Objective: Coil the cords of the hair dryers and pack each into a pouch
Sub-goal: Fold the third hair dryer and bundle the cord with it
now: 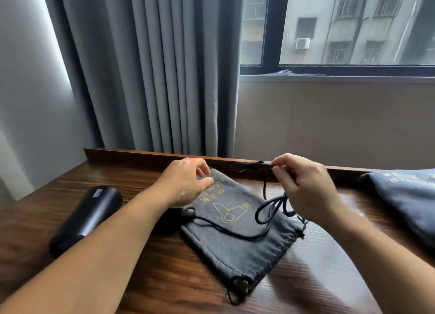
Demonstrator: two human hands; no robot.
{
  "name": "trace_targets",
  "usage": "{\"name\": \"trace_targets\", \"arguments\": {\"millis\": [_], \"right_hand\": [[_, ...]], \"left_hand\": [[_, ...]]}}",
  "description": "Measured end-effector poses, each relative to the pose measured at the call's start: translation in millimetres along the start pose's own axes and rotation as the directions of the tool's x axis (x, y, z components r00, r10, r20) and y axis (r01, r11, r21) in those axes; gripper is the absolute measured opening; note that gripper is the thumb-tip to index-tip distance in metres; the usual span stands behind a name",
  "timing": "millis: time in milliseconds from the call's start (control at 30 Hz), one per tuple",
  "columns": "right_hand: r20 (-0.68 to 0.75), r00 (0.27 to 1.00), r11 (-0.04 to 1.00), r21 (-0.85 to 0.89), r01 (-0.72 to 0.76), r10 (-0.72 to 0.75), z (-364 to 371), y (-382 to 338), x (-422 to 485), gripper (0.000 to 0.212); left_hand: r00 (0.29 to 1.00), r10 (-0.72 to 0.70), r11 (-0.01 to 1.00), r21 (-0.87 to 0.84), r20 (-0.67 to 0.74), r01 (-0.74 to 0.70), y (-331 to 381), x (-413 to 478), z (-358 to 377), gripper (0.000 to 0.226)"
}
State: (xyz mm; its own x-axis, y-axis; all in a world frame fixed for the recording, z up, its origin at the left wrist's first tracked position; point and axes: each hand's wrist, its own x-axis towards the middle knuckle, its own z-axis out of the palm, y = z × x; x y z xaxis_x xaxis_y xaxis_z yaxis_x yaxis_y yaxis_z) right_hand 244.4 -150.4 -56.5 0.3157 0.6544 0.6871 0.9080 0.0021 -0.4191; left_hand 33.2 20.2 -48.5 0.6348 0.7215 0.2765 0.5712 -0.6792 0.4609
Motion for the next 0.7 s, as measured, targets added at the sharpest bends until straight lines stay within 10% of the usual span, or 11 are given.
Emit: {"name": "trace_targets", "arguments": {"millis": [133,267,467,700], "right_hand": [[0.196,0.969,0.940,-0.274,0.202,-0.151,23.4,-5.1,-6.6,0.017],[0.326,0.945,0.857,-0.490,0.160,0.010,21.7,-11.9,0.0,0.019],[0.588,0.801,0.807,-0.524,0.272,0.112,26.5,-58.1,-8.4,0.035],[0.575,0.798,0.972,-0.021,0.236,-0.182,67.4,-112.3,-37.1,0.064]], "left_hand": [[0.989,-0.145,0.936,0.327,0.031,0.127,-38.5,-22.9,-42.5,0.029],[0.882,-0.469,0.742,0.523,-0.043,0.420,-89.3,-55.8,-81.2,0.084],[0.762,-0.640,0.767,0.136,0.099,0.627,-114.9,-92.3,-89.9,0.125],[0.742,-0.670,0.708,-0.295,0.007,0.642,-111.1,-109.0,-83.9,0.082]]}}
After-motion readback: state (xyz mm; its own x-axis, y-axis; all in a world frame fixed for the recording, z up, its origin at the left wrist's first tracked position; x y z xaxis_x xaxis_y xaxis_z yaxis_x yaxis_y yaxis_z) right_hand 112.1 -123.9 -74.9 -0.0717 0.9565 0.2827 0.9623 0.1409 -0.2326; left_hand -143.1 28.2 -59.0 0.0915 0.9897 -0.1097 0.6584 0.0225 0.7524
